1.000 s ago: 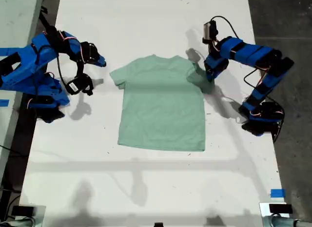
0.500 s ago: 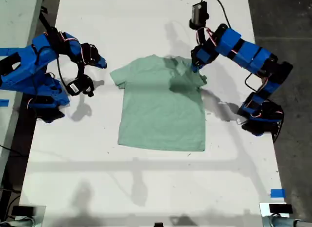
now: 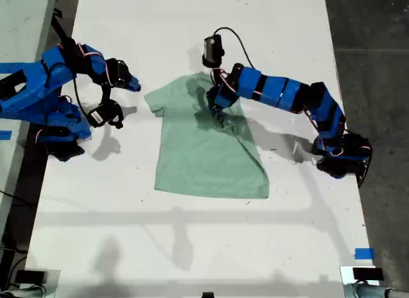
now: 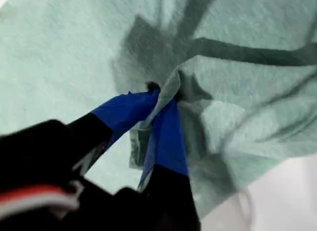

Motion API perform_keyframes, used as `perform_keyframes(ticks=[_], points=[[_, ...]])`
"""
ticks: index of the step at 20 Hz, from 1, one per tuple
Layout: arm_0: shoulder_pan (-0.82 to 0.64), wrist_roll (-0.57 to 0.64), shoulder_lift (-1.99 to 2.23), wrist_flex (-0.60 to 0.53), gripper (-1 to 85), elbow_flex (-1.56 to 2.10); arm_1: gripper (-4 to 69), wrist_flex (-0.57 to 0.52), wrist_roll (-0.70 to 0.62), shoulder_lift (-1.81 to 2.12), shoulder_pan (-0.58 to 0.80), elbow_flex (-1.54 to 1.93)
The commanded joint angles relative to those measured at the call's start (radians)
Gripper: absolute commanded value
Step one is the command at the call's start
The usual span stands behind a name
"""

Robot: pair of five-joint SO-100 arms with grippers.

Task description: Fold tshirt

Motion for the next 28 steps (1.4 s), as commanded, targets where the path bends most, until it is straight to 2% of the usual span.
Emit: perform_keyframes(ticks=[1, 2, 3, 6, 9, 10, 12, 15, 18, 23, 28], points=[[0.017, -0.02, 0.028, -0.021, 3.9, -0.006, 29.2, -0.052, 0.048, 0.009, -0.026, -0.084], [0.017, -0.02, 0.025, -0.02, 8.0, -0.006, 41.6, -0.021, 0.035, 0.032, -0.028, -0.084], [0.017, -0.02, 0.025, -0.017, 11.5, -0.009, 45.5, 0.011, 0.0, 0.071, -0.031, -0.083], [0.011, -0.02, 0.023, -0.003, 13.7, -0.025, 36.6, 0.195, -0.023, 0.235, 0.008, -0.063], [-0.017, -0.005, -0.012, 0.041, 14.4, -0.083, 33.5, 0.37, -0.058, 0.428, 0.051, -0.011], [-0.025, 0.006, -0.035, 0.063, 11.9, -0.117, 33.0, 0.396, -0.069, 0.491, 0.058, 0.032], [-0.038, 0.031, -0.087, 0.083, 12.0, -0.172, 32.1, 0.393, -0.069, 0.632, 0.066, 0.189], [-0.08, 0.069, -0.195, 0.044, 23.0, -0.178, 29.9, 0.356, -0.04, 0.782, 0.055, 0.407], [-0.132, 0.109, -0.316, -0.014, 25.8, -0.193, 27.9, 0.318, -0.012, 0.865, 0.031, 0.538], [-0.186, 0.143, -0.571, -0.15, 27.8, -0.196, 27.5, 0.304, 0.006, 0.982, 0.005, 0.632], [-0.193, 0.16, -0.864, -0.187, 25.9, -0.31, 27.4, 0.275, 0.029, 1.127, -0.006, 0.762]])
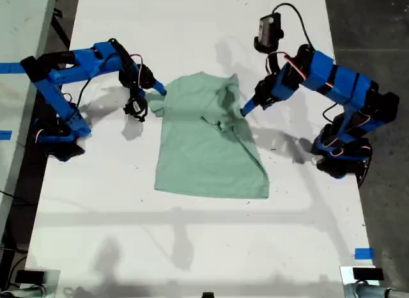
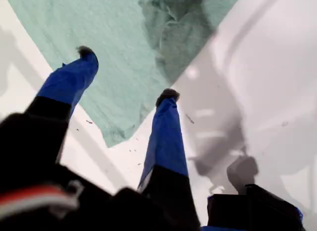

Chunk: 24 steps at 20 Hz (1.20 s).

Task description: Fold tshirt

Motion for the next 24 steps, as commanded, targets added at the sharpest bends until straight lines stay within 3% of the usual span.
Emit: perform_keyframes(ticks=[1, 3, 4, 5, 11, 14, 16, 20, 24], points=[[-0.018, 0.023, -0.103, 0.002, 24.1, -0.104, 27.2, -0.044, 0.018, 0.137, -0.017, 0.048], [-0.012, 0.037, -0.178, 0.046, 17.9, -0.166, 27.1, -0.067, 0.026, 0.212, -0.009, 0.126], [-0.017, 0.041, -0.195, 0.058, 6.1, -0.181, 26.9, -0.078, 0.029, 0.247, -0.005, 0.163], [-0.018, 0.048, -0.196, 0.061, 0.1, -0.186, 26.7, -0.089, 0.031, 0.278, 0.002, 0.193], [-0.055, 0.041, 0.104, 0.126, 0.1, -0.112, 26.0, -0.103, 0.031, 0.319, 0.011, 0.244], [-0.103, 0.04, 0.267, 0.097, 0.1, -0.002, 25.9, -0.114, 0.035, 0.319, 0.011, 0.259], [-0.026, 0.008, 0.319, 0.072, 0.0, -0.035, 25.8, -0.123, 0.038, 0.319, 0.011, 0.273], [0.195, -0.046, 0.018, 0.094, 0.0, -0.446, 24.8, -0.14, 0.048, 0.316, 0.008, 0.279], [0.287, -0.048, -0.37, 0.238, 0.0, -0.991, 24.6, -0.127, 0.069, 0.321, -0.008, 0.295]])
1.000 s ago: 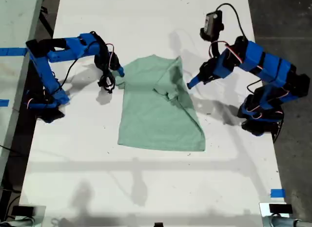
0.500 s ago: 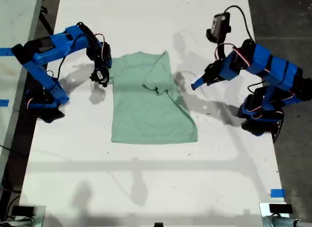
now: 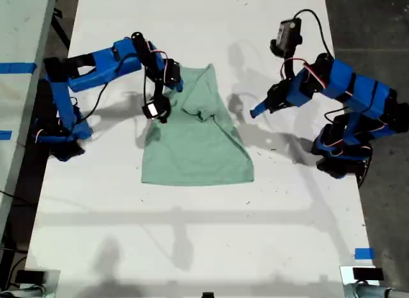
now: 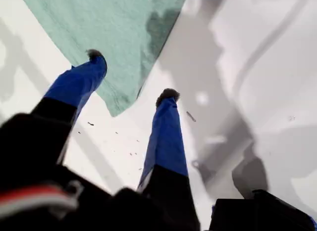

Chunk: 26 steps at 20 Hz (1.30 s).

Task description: Fold tshirt

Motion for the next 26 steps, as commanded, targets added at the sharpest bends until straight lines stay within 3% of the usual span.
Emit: perform_keyframes(ticks=[1, 7, 8, 9, 11, 16, 19, 23, 26], points=[[0.048, -0.008, -0.161, 0.06, 0.0, -0.36, 24.5, -0.018, 0.018, 0.04, -0.015, 0.0], [0.048, -0.018, -0.244, -0.067, 2.0, -0.383, 24.4, -0.023, 0.038, 0.044, -0.021, 0.026], [0.04, 0.002, -0.256, -0.069, 21.7, -0.383, 24.4, -0.023, 0.041, 0.044, -0.021, 0.028], [0.031, 0.015, -0.267, -0.069, 29.6, -0.383, 24.3, -0.029, 0.043, 0.044, -0.021, 0.031], [0.014, 0.021, -0.261, -0.037, 32.6, -0.383, 24.3, -0.031, 0.049, 0.044, -0.025, 0.04], [0.025, 0.032, -0.058, 0.133, 33.4, -0.35, 24.2, -0.026, 0.069, 0.077, -0.052, 0.072], [0.066, 0.023, 0.179, 0.227, 28.6, -0.202, 20.5, 0.012, 0.094, 0.118, -0.12, 0.067], [0.201, -0.095, 0.518, 0.233, 29.1, 0.169, 22.0, 0.064, 0.144, 0.146, -0.264, 0.046], [0.328, -0.27, 0.75, 0.166, 28.0, 0.515, 25.0, 0.064, 0.189, 0.132, -0.322, 0.051]])
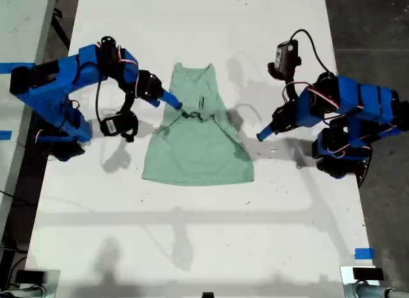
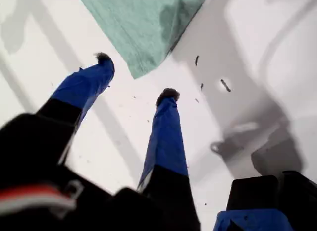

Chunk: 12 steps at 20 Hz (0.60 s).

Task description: Fold tshirt

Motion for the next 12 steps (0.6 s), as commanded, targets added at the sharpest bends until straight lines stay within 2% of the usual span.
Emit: perform_keyframes(ticks=[1, 5, 12], points=[[0.115, -0.158, 0.207, -0.061, 27.9, 0.258, 26.9, -0.009, 0.031, 0.014, -0.035, -0.014], [0.25, -0.291, 0.219, -0.143, 27.4, 0.356, 29.8, -0.199, 0.032, -0.064, -0.052, 0.106], [0.249, -0.311, 0.173, -0.259, 27.3, 0.445, 28.9, -0.531, 0.018, -0.273, -0.041, 0.281]])
